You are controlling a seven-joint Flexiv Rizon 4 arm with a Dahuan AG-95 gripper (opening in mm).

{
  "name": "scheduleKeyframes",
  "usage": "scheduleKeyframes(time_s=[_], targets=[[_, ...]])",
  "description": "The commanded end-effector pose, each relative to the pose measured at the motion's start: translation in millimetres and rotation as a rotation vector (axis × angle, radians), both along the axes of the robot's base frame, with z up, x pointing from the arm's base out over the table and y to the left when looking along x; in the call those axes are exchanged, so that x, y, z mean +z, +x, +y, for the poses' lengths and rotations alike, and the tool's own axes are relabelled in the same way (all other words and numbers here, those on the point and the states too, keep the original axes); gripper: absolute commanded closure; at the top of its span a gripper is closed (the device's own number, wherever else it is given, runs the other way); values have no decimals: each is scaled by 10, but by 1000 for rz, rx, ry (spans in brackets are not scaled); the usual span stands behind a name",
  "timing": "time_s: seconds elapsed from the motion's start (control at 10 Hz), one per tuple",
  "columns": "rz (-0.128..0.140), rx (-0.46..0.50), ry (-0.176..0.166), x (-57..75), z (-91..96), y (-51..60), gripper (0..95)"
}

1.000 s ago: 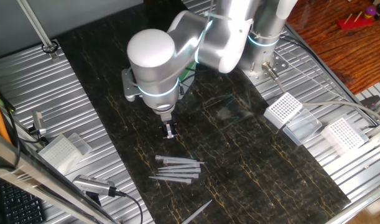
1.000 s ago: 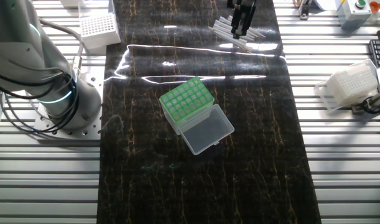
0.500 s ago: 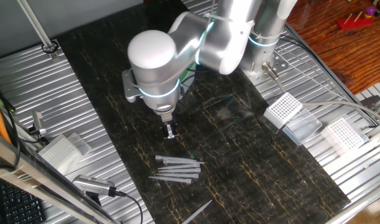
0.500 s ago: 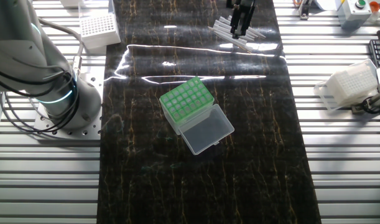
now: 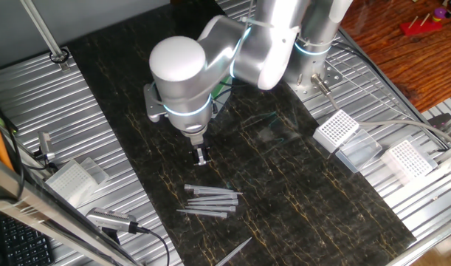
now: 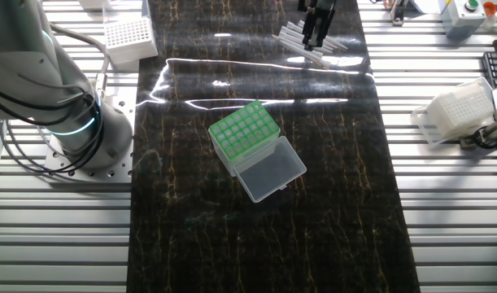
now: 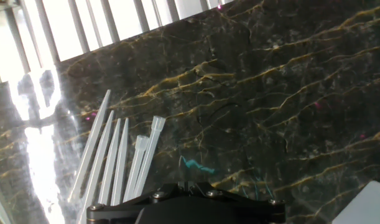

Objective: Insert a large pipette tip into the holder for large pipette tips

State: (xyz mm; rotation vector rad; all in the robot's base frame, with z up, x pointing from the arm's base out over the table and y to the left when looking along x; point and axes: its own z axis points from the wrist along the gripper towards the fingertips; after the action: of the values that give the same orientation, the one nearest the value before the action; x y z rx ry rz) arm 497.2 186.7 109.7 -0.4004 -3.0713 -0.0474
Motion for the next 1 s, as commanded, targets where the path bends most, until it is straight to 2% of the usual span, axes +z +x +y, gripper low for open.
scheduleKeyframes(time_s=[0.1, 0.8, 1.0], targets=[[-2, 6, -3, -15, 5, 17, 950], [-3, 3, 1, -16, 6, 16, 950], [-41, 8, 53, -16, 6, 16, 950]])
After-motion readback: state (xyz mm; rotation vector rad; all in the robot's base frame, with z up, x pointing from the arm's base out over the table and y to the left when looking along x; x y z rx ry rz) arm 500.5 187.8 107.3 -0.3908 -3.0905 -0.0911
